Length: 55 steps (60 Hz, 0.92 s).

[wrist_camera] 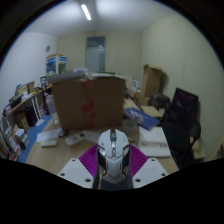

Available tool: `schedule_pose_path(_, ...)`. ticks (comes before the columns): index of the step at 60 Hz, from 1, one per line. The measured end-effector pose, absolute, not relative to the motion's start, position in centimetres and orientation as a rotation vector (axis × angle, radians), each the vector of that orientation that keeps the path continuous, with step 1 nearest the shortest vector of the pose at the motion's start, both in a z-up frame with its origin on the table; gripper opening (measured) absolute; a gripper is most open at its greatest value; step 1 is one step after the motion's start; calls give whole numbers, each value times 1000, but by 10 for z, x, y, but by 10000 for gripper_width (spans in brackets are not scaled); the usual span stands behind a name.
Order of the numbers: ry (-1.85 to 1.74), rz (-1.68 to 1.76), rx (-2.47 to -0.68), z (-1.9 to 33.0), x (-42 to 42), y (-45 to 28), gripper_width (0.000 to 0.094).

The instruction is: Arrange mouse

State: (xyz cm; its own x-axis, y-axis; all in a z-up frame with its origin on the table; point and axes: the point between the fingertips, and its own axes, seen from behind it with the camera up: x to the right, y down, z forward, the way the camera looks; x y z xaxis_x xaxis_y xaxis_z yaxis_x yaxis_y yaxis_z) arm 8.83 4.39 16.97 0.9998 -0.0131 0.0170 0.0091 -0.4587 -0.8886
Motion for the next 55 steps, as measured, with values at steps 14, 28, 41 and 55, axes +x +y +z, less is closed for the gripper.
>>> schedule_pose_path(14,68,2,-2279,14,149,0,388)
schedule_pose_path(28,-20,13,-2334,-19,146,-18,490)
schedule_pose_path(41,44,-71,-2342,0,154,-29,843)
schedule_pose_path(55,105,-67,-2311,66,79,-104,837)
